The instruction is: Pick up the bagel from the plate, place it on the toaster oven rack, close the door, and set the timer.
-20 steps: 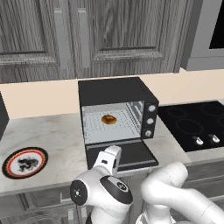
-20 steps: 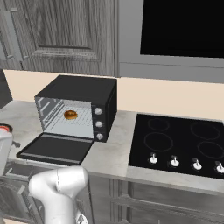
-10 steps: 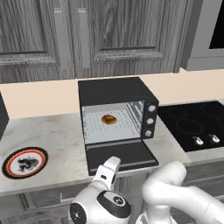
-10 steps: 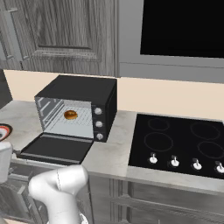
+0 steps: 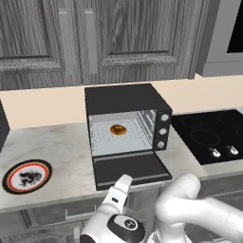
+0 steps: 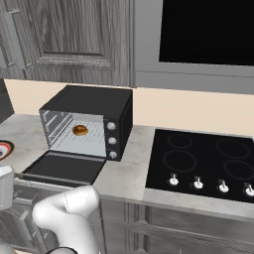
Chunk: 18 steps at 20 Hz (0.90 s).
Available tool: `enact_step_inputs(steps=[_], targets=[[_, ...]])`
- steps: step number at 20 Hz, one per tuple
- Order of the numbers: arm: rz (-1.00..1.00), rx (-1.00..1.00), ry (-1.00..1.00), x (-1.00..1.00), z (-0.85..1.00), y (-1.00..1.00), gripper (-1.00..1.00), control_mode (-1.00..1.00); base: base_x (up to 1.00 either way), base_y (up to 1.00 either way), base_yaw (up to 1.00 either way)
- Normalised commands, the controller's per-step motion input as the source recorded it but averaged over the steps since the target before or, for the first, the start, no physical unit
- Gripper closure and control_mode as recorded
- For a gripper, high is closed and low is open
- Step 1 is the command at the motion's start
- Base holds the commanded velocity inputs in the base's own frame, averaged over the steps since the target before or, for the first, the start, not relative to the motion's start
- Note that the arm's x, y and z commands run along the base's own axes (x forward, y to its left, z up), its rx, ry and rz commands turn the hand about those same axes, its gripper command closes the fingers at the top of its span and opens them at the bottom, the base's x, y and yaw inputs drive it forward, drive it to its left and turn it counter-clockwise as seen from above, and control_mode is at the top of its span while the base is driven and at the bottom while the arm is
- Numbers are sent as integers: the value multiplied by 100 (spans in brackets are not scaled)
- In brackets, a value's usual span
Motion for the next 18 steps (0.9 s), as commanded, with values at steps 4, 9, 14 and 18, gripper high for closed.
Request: enact_step_inputs(steps=[4,9,14,18], targets=[[0,-7,-2,0,0,12,-100,-100,0,0,0],[0,-10,-7,0,-3,17,-100,-100,0,0,0],[0,-9,-11,0,-13,19,-100,-100,0,0,0],[0,-5,-15,4,-26,9,-100,-100,0,0,0]])
